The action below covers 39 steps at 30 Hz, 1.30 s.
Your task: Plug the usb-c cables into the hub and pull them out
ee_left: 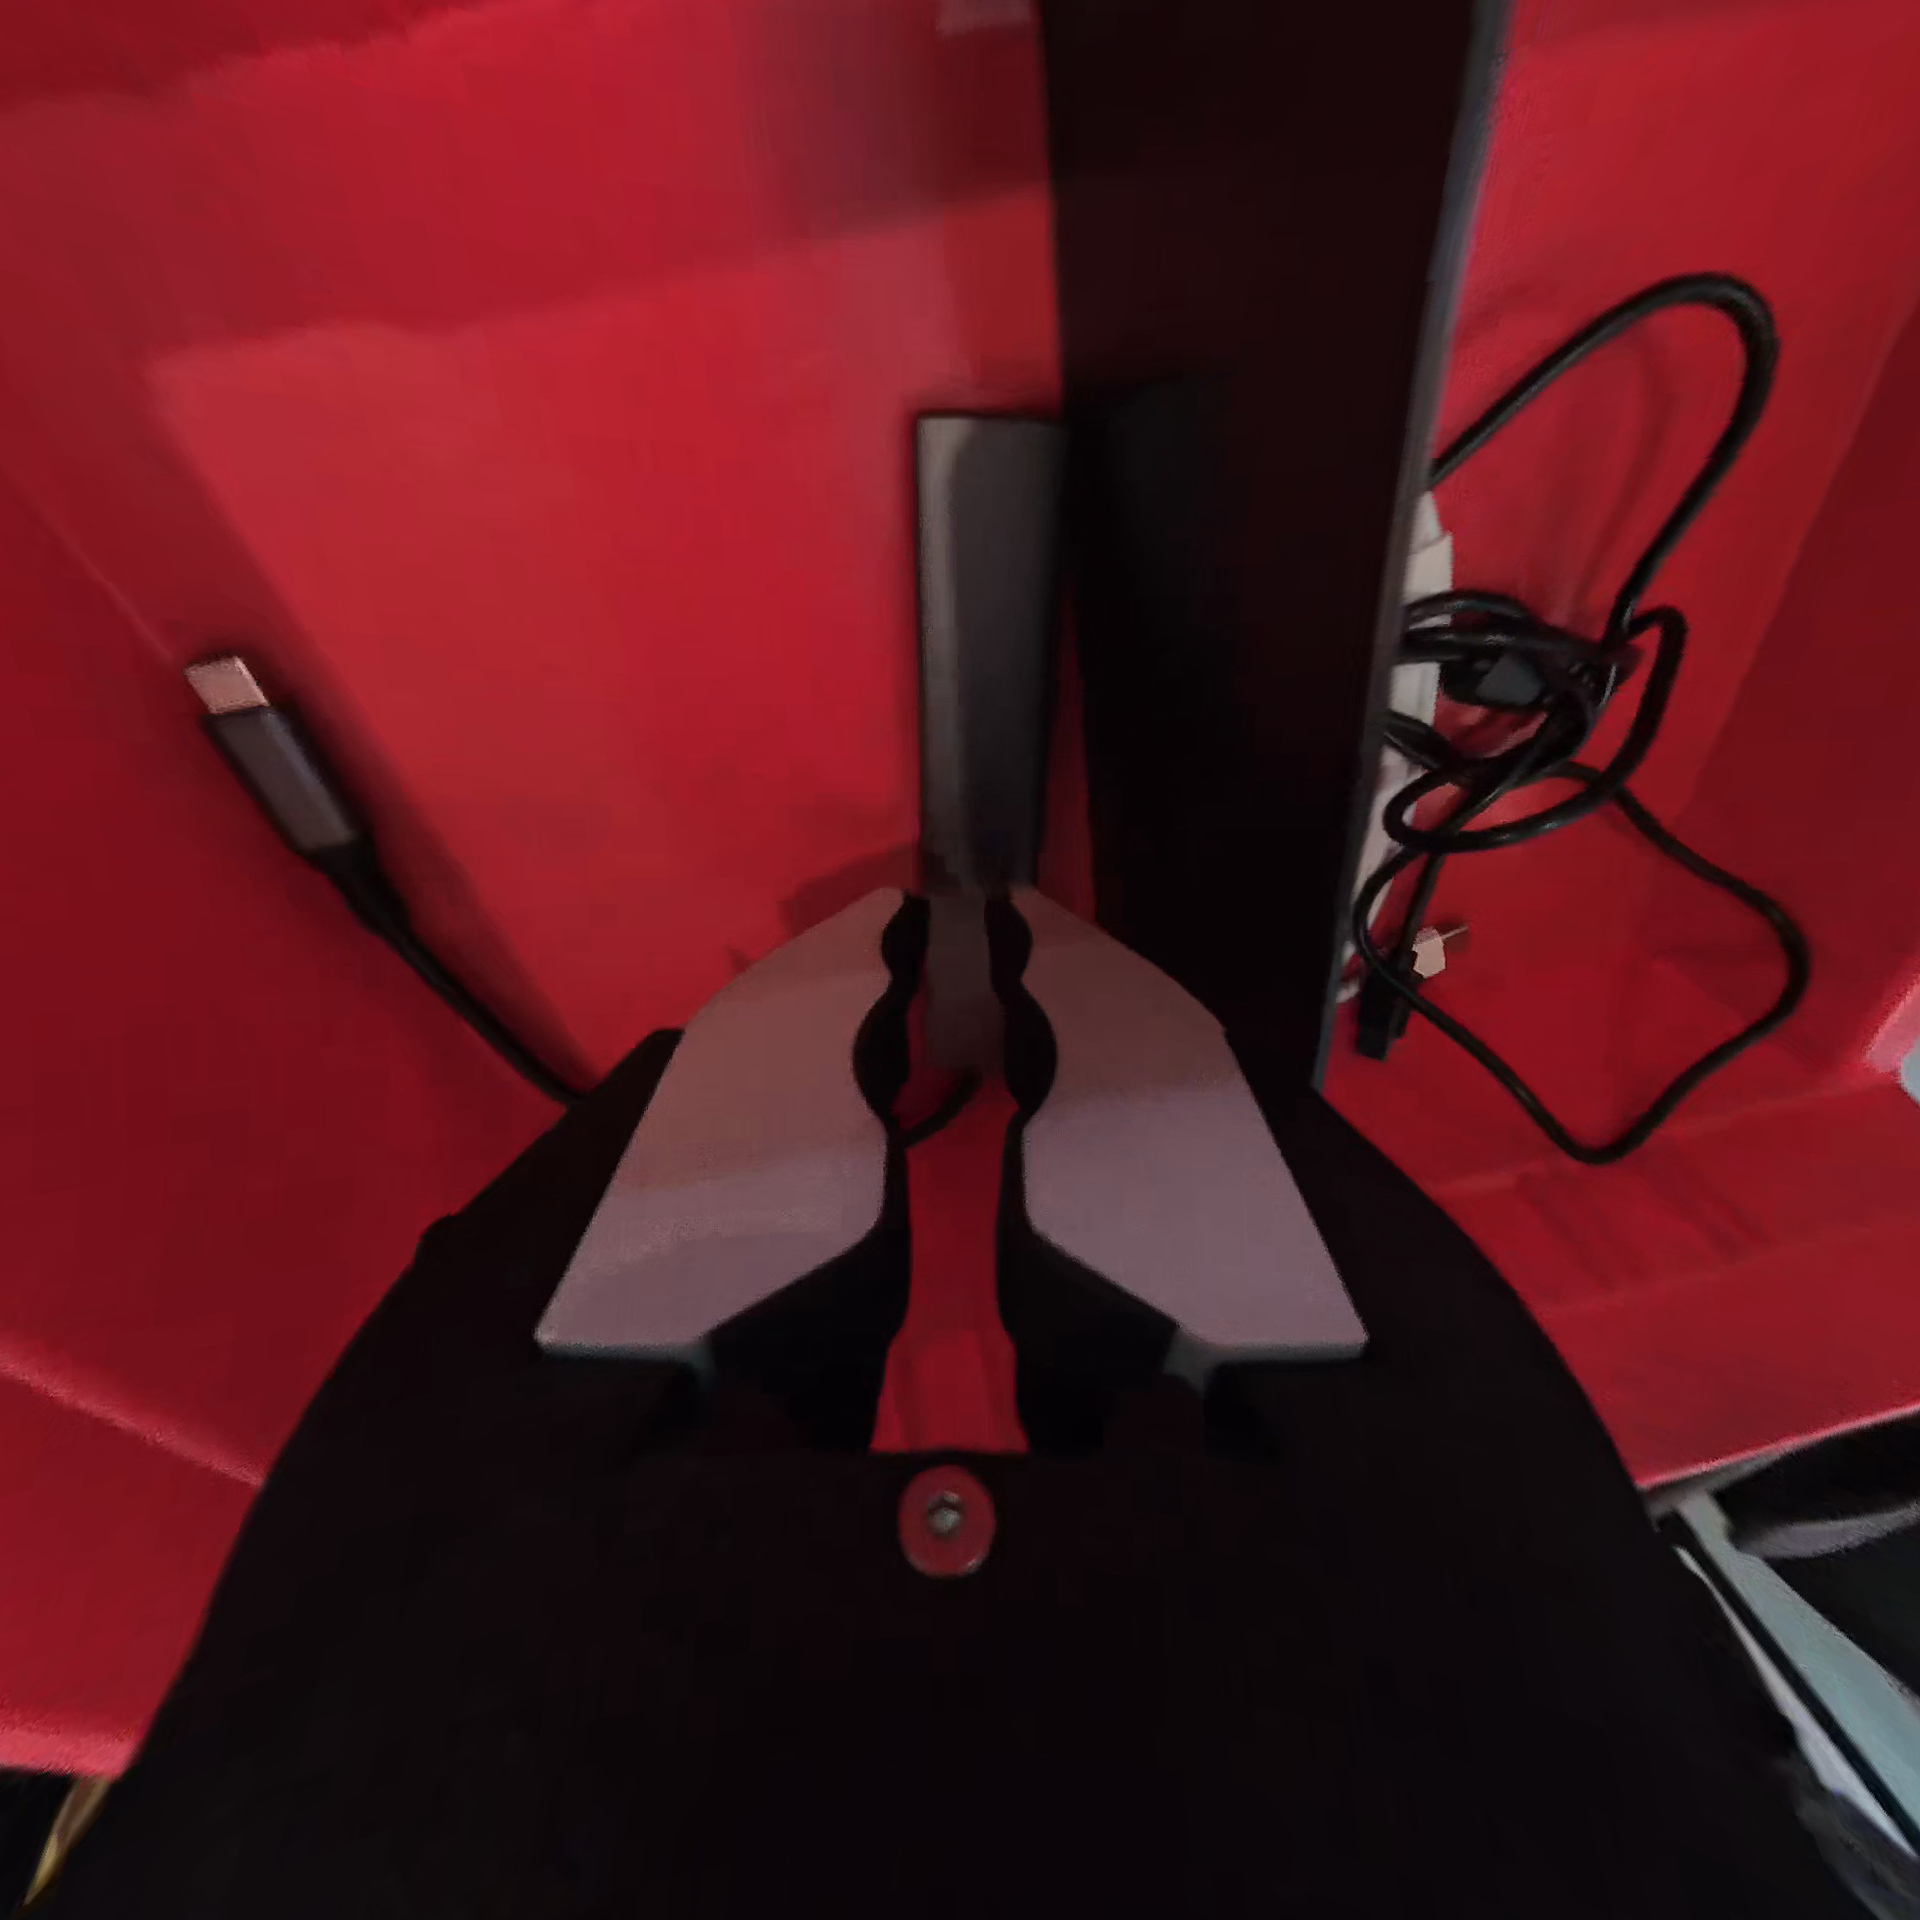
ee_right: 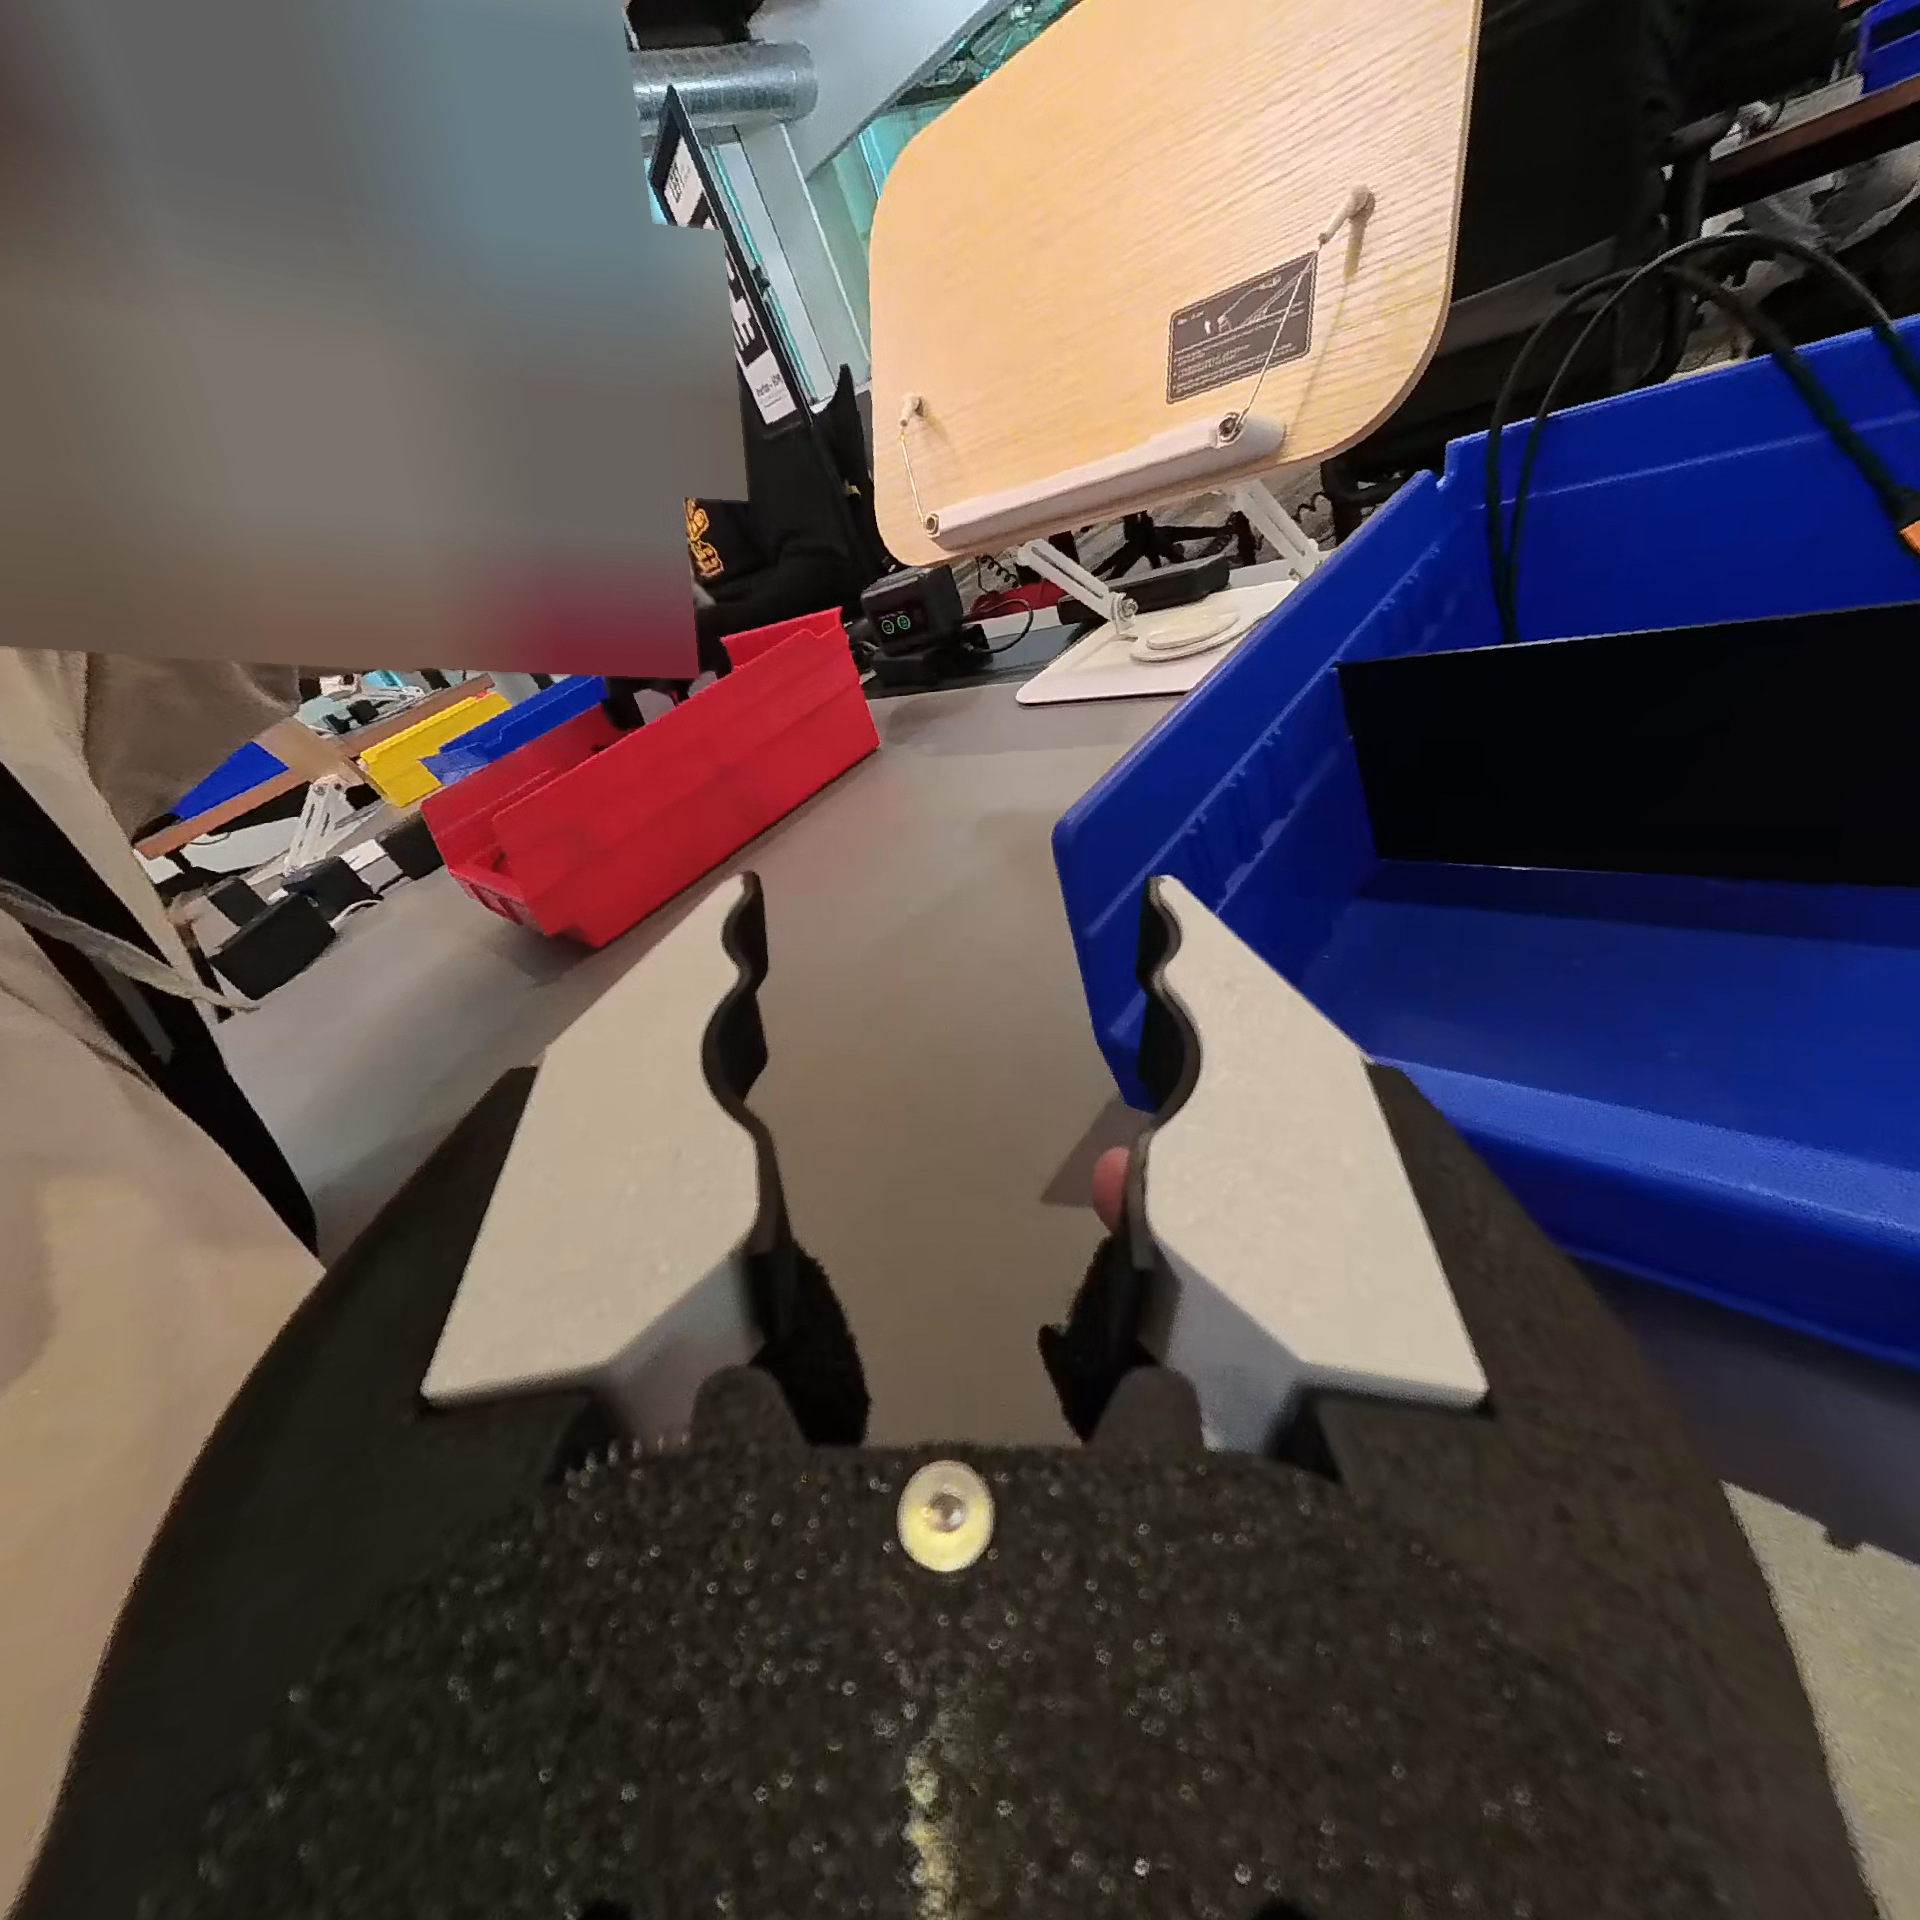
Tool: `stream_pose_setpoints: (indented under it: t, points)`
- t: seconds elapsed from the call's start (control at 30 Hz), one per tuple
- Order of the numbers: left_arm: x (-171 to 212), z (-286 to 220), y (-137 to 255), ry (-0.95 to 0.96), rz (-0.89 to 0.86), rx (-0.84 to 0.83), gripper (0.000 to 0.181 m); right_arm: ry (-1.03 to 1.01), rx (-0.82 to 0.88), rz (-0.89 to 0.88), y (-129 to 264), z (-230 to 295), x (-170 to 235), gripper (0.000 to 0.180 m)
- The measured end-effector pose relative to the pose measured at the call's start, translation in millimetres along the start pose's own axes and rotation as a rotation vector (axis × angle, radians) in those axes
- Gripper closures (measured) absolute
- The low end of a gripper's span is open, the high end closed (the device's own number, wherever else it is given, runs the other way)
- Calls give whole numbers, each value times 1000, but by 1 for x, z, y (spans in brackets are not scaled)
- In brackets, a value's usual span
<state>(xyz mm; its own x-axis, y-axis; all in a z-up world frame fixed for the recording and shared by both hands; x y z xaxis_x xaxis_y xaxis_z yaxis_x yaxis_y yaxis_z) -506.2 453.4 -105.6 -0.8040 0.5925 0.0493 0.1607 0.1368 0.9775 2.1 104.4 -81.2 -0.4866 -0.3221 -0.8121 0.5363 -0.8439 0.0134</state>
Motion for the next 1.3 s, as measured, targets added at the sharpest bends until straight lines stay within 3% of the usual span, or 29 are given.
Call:
stream_pose_setpoints:
  t: [0.03, 0.13, 0.4, 0.63, 0.93, 1.17, 1.3]
  points:
    - [1, -1, 0, -18, -20, -7, 166, -7, -6, 2, 0, 0, 0, 108]
    - [3, -2, 2, -24, -38, -38, 151, -15, -11, 13, -1, -1, 1, 108]
    - [9, -2, -8, -36, 98, -16, 146, -3, -10, 40, -5, -1, 4, 108]
    - [7, -4, -10, 16, 116, 85, 161, -9, -17, 38, -4, -1, 4, 108]
    - [4, -3, -12, -19, 157, 104, 161, 8, -31, 43, -4, 3, 5, 108]
    - [8, -1, 3, 5, 212, -103, 172, 7, -43, 43, -4, 6, 5, 109]
    - [8, -4, 2, 45, 205, -142, 173, 16, -45, 44, -4, 7, 5, 109]
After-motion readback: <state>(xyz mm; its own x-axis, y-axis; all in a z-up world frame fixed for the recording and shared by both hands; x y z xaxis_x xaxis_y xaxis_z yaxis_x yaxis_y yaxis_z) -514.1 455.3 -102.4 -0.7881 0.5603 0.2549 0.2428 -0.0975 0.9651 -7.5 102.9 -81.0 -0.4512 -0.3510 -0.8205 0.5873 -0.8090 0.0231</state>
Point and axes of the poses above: each gripper's, where its closed fingertips meet, y back along the fingers, x out of its underside, z = x × y across the jaws, the point moved 8 cm from there along y, back along the fingers, and after that the axes turned 14 degrees about -y, right-handed, at the moved point
